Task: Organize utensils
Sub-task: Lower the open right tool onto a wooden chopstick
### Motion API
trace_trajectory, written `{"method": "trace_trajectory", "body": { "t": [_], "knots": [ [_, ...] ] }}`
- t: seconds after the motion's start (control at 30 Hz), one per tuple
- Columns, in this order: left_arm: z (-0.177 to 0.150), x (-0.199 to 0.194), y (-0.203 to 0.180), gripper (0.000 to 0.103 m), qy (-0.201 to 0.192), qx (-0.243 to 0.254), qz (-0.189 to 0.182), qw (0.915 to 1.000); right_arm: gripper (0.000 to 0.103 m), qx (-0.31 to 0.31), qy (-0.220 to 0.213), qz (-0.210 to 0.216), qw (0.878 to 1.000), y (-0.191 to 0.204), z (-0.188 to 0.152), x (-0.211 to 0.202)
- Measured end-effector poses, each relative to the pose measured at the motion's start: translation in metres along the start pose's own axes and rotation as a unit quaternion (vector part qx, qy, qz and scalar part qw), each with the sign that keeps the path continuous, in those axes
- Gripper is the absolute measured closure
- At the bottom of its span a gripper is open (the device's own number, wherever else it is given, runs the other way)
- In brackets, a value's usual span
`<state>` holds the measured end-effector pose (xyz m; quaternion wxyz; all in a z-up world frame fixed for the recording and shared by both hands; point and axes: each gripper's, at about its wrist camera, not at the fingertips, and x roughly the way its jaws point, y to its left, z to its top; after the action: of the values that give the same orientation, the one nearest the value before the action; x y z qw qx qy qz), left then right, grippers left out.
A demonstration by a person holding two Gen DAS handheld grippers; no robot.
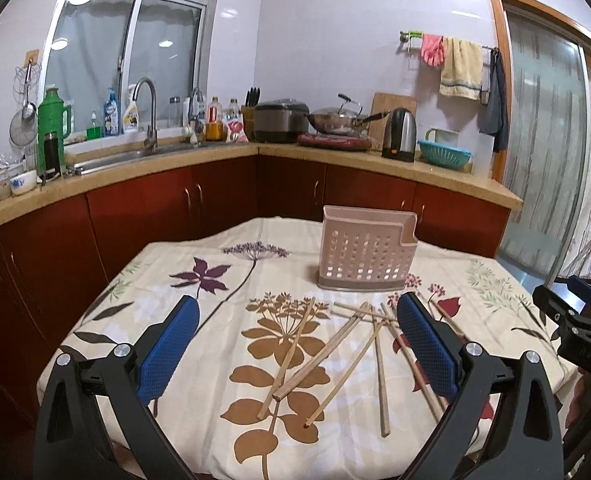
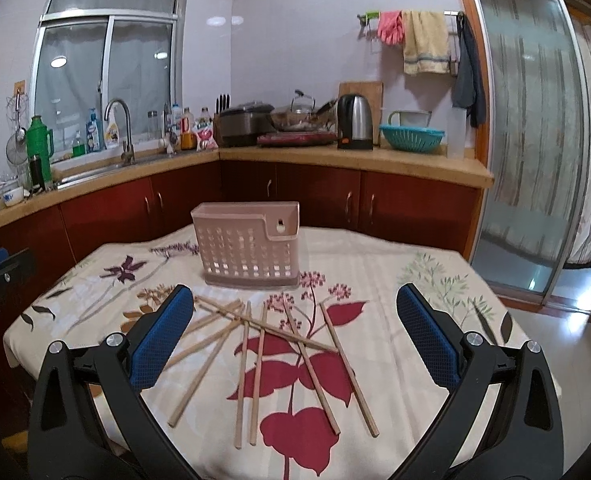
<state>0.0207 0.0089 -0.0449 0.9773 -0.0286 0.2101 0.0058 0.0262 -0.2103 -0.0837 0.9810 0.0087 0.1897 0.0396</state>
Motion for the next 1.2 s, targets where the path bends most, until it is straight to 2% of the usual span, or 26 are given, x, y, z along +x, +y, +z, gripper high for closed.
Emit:
{"method": "trace_trajectory", "body": {
  "t": [0.23, 0.3, 0.37, 0.5, 0.67, 0.9, 1.03, 1.13, 1.2],
  "knots": [
    [-0.021, 0.040, 0.009, 0.007, 0.041, -0.007, 0.008, 0.9991, 0.004, 0.002, 0.048, 0.010, 0.999, -0.012, -0.027, 0.043],
    [-0.024, 0.048, 0.012, 0.007, 0.050, -0.010, 0.013, 0.9986, 0.007, 0.001, 0.061, 0.014, 0.998, -0.013, -0.035, 0.055],
    [-0.028, 0.058, 0.016, 0.007, 0.057, -0.012, 0.019, 0.9981, 0.018, -0.002, 0.077, 0.019, 0.997, -0.013, -0.040, 0.067],
    [-0.032, 0.070, 0.022, 0.007, 0.060, -0.013, 0.028, 0.9977, 0.026, -0.002, 0.100, 0.031, 0.994, -0.014, -0.049, 0.088],
    [-0.036, 0.085, 0.026, 0.007, 0.068, -0.008, 0.039, 0.9969, 0.039, -0.006, 0.117, 0.039, 0.992, -0.017, -0.053, 0.108],
    [-0.038, 0.101, 0.028, 0.007, 0.083, -0.004, 0.044, 0.9956, 0.048, -0.005, 0.142, 0.036, 0.989, -0.024, -0.054, 0.138],
    [-0.037, 0.110, 0.028, 0.007, 0.089, -0.003, 0.046, 0.9949, 0.055, -0.007, 0.151, 0.033, 0.988, -0.029, -0.052, 0.151],
    [-0.038, 0.117, 0.027, 0.007, 0.096, -0.003, 0.048, 0.9942, 0.066, -0.007, 0.164, 0.040, 0.986, -0.032, -0.052, 0.162],
    [-0.038, 0.121, 0.027, 0.007, 0.099, -0.002, 0.048, 0.9939, 0.067, -0.008, 0.173, 0.042, 0.984, -0.034, -0.052, 0.168]
  ]
}}
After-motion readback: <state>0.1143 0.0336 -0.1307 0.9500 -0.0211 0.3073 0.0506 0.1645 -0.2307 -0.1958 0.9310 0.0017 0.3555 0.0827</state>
